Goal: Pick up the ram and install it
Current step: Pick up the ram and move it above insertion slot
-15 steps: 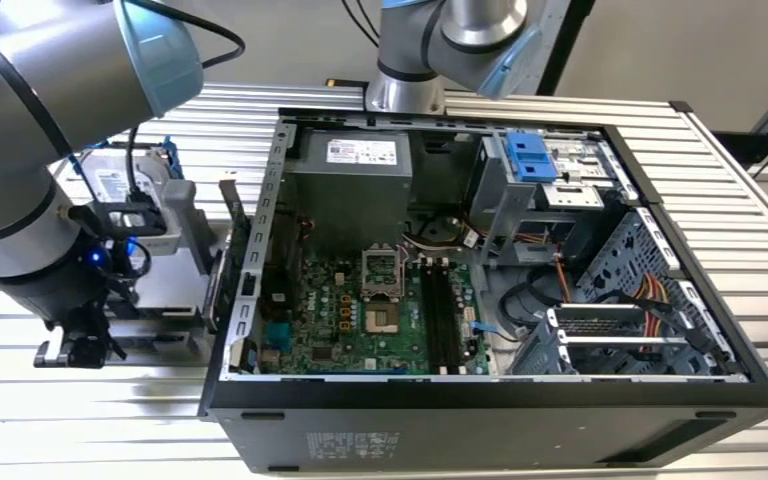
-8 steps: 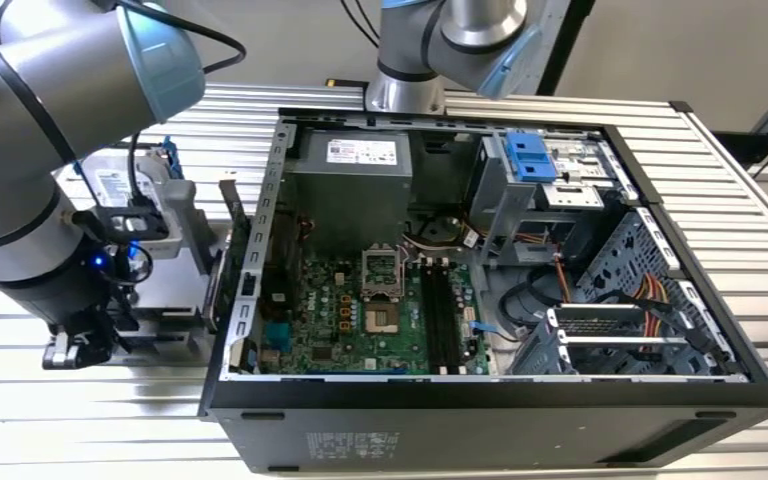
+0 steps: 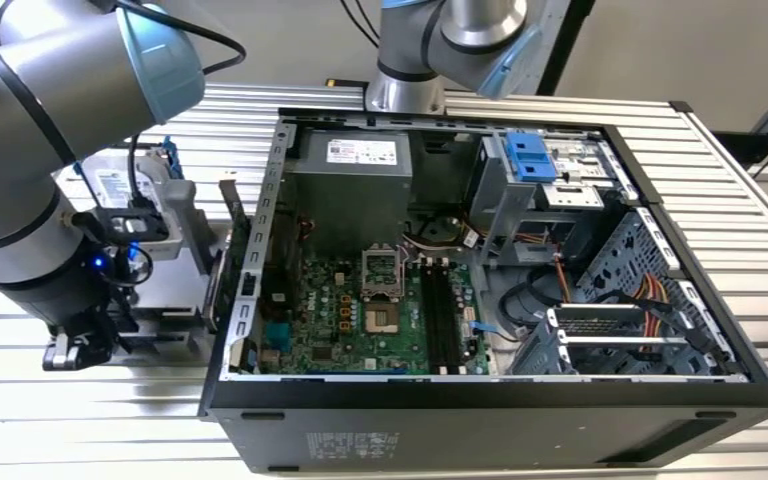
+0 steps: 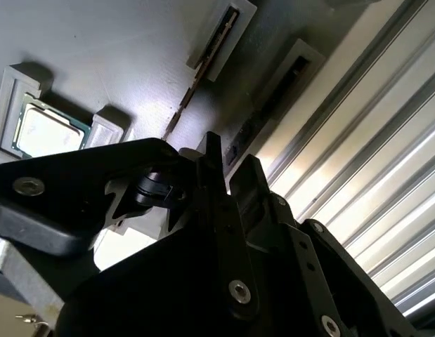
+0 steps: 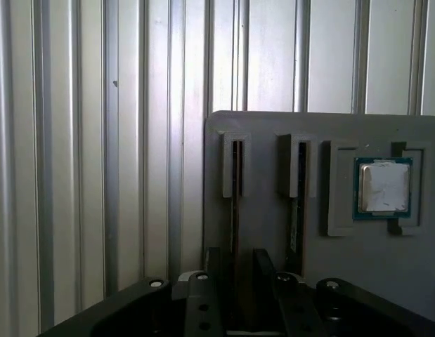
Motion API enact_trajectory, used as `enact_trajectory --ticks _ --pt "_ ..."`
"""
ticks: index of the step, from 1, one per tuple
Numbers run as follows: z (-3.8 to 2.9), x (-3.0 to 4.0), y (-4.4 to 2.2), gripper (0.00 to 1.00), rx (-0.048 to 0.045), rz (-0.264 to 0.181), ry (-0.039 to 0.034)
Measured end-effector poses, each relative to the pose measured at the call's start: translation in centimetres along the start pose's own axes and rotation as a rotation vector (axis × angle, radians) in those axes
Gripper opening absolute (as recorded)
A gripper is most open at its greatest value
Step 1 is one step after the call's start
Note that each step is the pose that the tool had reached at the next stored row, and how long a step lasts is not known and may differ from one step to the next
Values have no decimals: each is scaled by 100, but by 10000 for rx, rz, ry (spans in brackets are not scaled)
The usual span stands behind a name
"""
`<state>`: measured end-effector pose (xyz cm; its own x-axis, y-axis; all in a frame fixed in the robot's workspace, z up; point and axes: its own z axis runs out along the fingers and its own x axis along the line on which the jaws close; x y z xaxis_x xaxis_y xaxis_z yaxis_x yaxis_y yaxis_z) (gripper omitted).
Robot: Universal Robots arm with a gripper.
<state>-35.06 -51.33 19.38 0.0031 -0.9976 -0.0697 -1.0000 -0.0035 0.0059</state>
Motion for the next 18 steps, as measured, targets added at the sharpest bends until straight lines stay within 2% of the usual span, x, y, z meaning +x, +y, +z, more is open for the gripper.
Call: enact_trajectory --ticks 5,6,18 --pt "1 0 0 100 0 0 0" --pt "1 0 0 0 0 0 0" --pt "4 1 0 0 0 0 0"
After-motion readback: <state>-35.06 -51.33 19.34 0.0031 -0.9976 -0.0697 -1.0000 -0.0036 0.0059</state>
